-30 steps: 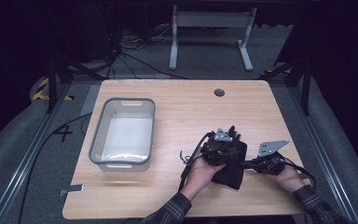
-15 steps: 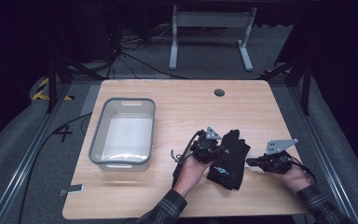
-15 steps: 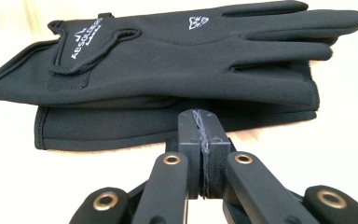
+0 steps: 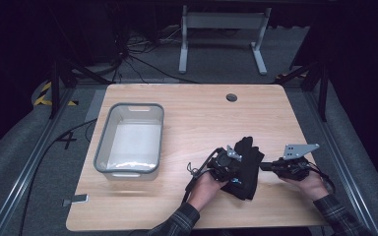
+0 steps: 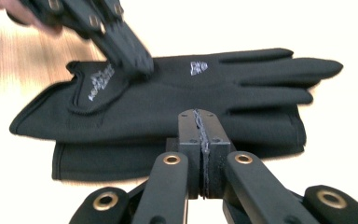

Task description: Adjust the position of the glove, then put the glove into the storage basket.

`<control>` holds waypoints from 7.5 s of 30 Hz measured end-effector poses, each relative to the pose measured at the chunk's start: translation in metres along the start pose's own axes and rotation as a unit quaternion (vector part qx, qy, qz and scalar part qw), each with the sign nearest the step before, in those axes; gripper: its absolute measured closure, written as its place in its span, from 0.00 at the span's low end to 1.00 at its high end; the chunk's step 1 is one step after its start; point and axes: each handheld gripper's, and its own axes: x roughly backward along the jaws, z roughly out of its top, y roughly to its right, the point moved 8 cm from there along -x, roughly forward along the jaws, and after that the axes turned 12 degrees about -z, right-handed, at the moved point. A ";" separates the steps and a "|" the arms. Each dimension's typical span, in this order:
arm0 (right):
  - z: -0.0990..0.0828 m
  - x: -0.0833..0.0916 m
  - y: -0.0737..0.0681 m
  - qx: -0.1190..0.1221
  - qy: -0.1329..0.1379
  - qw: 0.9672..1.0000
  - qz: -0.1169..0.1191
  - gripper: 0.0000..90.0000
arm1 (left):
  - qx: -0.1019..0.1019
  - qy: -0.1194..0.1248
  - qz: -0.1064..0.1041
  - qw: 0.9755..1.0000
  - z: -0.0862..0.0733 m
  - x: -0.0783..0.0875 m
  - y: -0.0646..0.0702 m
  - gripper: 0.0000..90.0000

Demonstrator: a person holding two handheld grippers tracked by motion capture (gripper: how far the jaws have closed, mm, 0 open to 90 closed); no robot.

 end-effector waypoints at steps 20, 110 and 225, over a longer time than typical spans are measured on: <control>-0.010 -0.026 -0.008 0.012 -0.038 0.999 0.028 0.99 | 0.003 -0.019 0.002 1.000 -0.003 -0.003 -0.010 0.99; -0.067 0.011 0.016 -0.031 -0.041 0.996 -0.068 0.17 | -0.052 -0.028 -0.036 0.998 0.020 0.003 -0.006 0.76; -0.066 0.010 0.015 -0.030 -0.041 0.996 -0.069 0.16 | 0.169 0.067 0.232 0.956 -0.098 0.264 -0.184 0.24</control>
